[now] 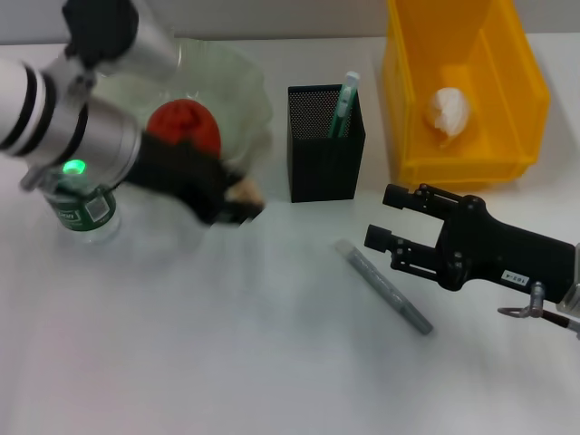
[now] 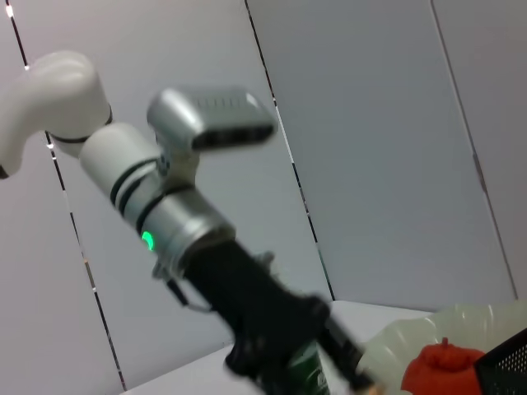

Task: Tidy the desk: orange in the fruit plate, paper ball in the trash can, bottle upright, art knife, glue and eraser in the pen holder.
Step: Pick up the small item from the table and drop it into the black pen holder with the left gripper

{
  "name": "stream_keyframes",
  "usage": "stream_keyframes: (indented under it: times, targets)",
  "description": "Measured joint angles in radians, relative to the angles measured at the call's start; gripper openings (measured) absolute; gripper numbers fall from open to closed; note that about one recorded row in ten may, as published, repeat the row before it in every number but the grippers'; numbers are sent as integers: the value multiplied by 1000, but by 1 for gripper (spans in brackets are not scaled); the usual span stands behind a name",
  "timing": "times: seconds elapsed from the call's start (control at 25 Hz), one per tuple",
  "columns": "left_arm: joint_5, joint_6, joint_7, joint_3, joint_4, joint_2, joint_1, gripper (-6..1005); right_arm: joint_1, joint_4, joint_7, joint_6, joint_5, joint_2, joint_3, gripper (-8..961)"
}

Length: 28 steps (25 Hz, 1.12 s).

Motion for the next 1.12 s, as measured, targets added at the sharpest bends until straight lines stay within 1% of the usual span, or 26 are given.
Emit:
stream_keyframes:
  times: [0.04,0.16,0.2,0.24,0.36,0.4,0.48,0.64,0.68,0.76,0.92,1.12]
  targets:
    - [0,0,0,0,0,0,0,418,0,3,0,0,0,0,-1,688]
    - [-79,-42,32,-15,0,0,-13,418,0,8,-2,0,0,1,-3,688]
    - [-135,-82,55,-16,-4,0,-16,418,-1,9,-2,0,0,1,-3,688]
    - [-135,-82,55,-16,-4,0,-16,418,-1,9,-2,0,0,1,-3,689]
    - [-224,-148,107,-8,-19,-3,-16,419,-2,17,-2,-1,0,1,-3,689]
    - [-264,-187,134,-3,-42,-3,-18,420,-2,19,-2,-2,0,1,-5,689]
    - [-279,-207,143,2,-55,-3,-22,420,-2,19,-3,-4,0,1,-6,689]
    - [-294,-291,151,55,-93,-4,-36,422,-2,19,-3,-8,0,1,-7,689]
    - [-294,-291,151,55,-93,-4,-36,422,-2,19,-3,-8,0,1,-7,689]
    - [-290,-375,151,113,-114,-4,-41,423,-2,19,-3,-8,0,1,-7,689]
    - [-286,-441,151,157,-147,-5,-52,424,-1,19,-3,-7,0,1,-9,689]
    - [-278,-498,151,160,-196,-5,-64,425,-1,19,-3,-7,0,1,-8,689]
